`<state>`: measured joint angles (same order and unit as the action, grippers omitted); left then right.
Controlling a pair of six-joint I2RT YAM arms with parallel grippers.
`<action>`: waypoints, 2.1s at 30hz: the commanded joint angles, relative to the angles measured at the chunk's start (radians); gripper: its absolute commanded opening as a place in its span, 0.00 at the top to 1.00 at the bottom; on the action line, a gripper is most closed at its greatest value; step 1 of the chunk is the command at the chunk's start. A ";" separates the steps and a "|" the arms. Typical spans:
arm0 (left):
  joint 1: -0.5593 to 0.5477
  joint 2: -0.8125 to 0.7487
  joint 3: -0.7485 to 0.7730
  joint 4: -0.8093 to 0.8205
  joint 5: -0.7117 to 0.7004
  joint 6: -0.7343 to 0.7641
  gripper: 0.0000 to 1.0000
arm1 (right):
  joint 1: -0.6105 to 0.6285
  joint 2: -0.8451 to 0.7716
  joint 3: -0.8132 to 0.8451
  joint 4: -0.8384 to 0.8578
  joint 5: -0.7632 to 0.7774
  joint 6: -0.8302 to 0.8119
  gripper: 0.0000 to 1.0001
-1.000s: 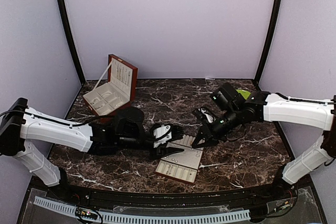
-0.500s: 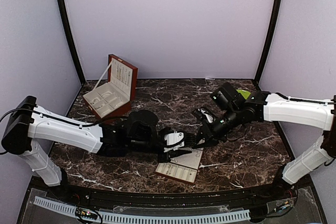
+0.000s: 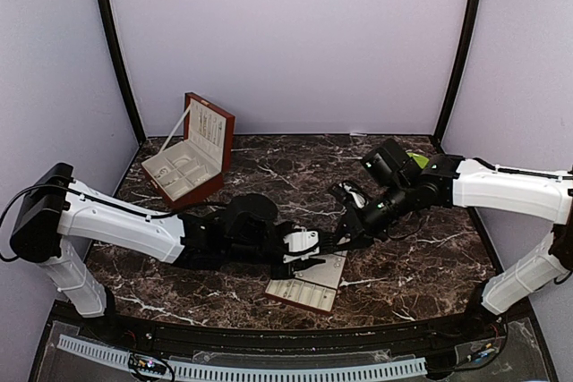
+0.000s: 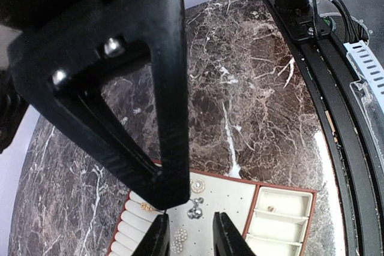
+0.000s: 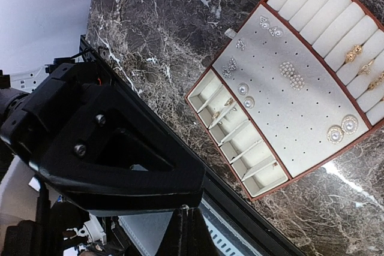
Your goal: Organize the mixed jewelry
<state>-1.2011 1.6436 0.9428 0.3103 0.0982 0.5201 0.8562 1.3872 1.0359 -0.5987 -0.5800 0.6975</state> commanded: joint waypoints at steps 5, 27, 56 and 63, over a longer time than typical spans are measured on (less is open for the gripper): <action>-0.014 0.007 0.033 -0.007 -0.020 0.015 0.73 | -0.008 -0.022 0.002 0.027 -0.006 0.010 1.00; -0.035 -0.002 0.021 0.046 -0.068 0.002 0.76 | -0.008 -0.017 -0.021 0.034 -0.007 0.013 1.00; -0.044 -0.012 0.016 0.047 -0.050 -0.017 0.91 | -0.008 -0.019 -0.033 0.031 0.026 0.023 1.00; -0.045 -0.009 0.014 0.046 -0.055 -0.043 0.94 | -0.007 -0.021 -0.034 0.033 0.028 0.023 1.00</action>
<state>-1.2400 1.6596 0.9501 0.3355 0.0425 0.5041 0.8558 1.3872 1.0142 -0.5896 -0.5652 0.7162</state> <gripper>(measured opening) 0.068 0.005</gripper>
